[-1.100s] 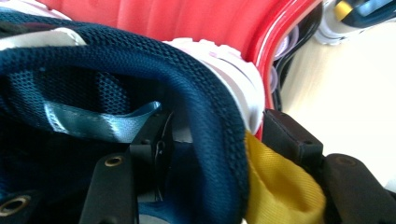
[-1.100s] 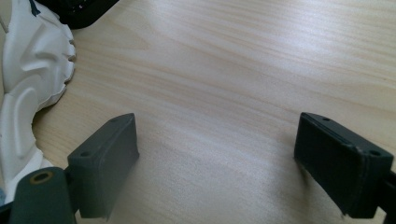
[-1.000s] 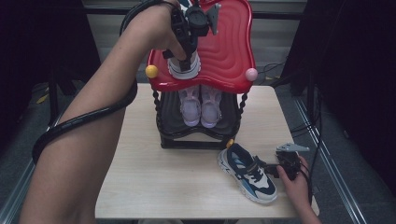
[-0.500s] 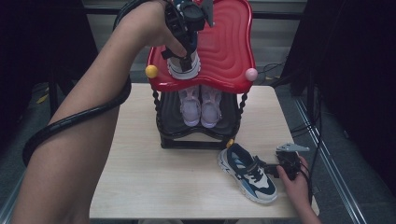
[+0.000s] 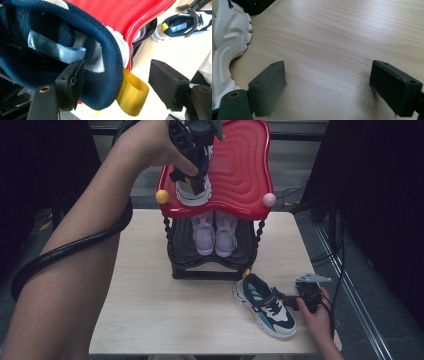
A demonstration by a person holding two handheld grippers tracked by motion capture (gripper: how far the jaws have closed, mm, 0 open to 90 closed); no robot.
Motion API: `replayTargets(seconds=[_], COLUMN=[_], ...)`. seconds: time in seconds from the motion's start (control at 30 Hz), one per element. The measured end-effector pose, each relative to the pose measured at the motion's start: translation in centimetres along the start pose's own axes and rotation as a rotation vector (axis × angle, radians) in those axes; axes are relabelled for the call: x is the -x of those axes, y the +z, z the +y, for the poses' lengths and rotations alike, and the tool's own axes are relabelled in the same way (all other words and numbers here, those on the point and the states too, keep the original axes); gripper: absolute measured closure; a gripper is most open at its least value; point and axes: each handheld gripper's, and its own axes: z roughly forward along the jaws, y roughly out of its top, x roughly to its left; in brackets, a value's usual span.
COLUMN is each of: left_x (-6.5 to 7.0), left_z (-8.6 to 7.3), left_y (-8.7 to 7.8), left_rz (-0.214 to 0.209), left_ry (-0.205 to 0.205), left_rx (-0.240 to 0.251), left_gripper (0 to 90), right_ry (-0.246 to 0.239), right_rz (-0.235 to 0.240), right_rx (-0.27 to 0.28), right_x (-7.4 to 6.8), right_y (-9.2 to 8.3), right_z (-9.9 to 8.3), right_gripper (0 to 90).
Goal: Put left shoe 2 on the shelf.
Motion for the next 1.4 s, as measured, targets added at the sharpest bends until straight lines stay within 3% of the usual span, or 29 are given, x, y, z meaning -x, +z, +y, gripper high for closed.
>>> replayTargets(seconds=[0.2,0.23,0.3,0.4,0.6,0.87,1.07,1.4], left_x=[0.0,0.0,0.1,-0.1,-0.2,0.3,0.2,0.8], left_z=[-0.7,-0.8,-0.8,-0.7,-0.7,-0.1,0.4,1.3], left_y=[-0.5,-0.5,-0.5,-0.3,0.0,0.2,0.4,0.7], left_rz=[0.011,0.013,0.043,0.070,0.086,0.073,0.103,0.118], left_ry=[-0.018,-0.013,0.039,0.050,0.075,0.186,0.227,0.242], left_rx=[0.019,0.021,0.009,0.017,0.020,0.012,0.004,0.030], left_gripper=[28.7,28.8,34.7,38.1,42.2,68.4,70.6,70.9], right_ry=[0.001,0.001,0.001,0.000,0.000,-0.001,-0.001,0.000], right_rz=[0.001,0.000,0.000,0.000,0.000,0.000,0.000,0.000], right_rx=[-0.001,-0.001,-0.001,0.000,0.000,0.000,0.000,0.000], right_x=[0.0,0.0,0.0,0.0,0.0,0.0,0.0,0.0], right_y=[0.0,0.0,0.0,0.0,0.0,0.0,0.0,0.0], right_z=[0.0,0.0,0.0,0.0,0.0,0.0,0.0,0.0], right_gripper=[12.7,12.7,12.7,12.7,12.7,12.7,12.7,12.7])
